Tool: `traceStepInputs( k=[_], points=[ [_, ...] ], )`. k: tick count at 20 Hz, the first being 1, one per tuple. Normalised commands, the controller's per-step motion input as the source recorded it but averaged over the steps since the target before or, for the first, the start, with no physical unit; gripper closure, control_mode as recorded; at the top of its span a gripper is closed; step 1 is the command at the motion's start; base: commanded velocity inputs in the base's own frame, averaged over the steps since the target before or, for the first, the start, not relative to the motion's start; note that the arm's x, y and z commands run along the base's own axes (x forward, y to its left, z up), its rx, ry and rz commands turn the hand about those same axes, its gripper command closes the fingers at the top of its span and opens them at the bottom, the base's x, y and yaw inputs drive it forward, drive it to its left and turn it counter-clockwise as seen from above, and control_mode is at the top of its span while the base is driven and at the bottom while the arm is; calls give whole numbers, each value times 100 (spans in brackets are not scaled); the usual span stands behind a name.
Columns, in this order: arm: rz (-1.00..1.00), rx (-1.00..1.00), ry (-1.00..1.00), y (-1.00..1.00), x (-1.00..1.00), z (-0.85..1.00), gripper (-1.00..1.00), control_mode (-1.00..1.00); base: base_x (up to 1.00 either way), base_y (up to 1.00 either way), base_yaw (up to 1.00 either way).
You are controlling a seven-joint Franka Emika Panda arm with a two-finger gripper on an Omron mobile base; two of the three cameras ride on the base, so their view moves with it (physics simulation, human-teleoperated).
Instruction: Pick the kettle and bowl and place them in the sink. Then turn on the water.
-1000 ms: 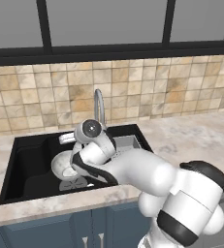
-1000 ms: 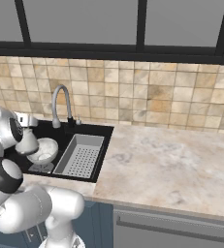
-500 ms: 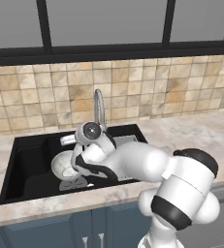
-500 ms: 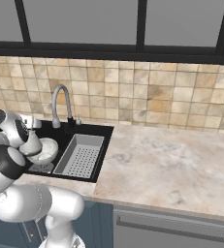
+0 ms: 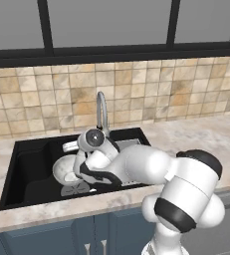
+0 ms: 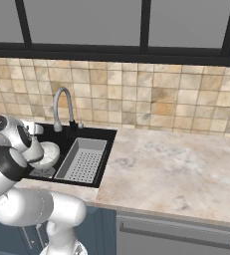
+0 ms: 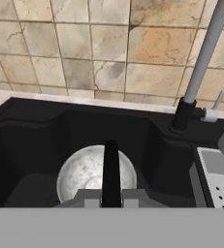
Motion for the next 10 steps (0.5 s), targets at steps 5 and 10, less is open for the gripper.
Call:
traceStepInputs(
  k=[5,10],
  points=[
    [0,0,0,0,0,-6,100,-100,0,0,0],
    [0,0,0,2,0,-11,100,-100,0,0,0]
  ],
)
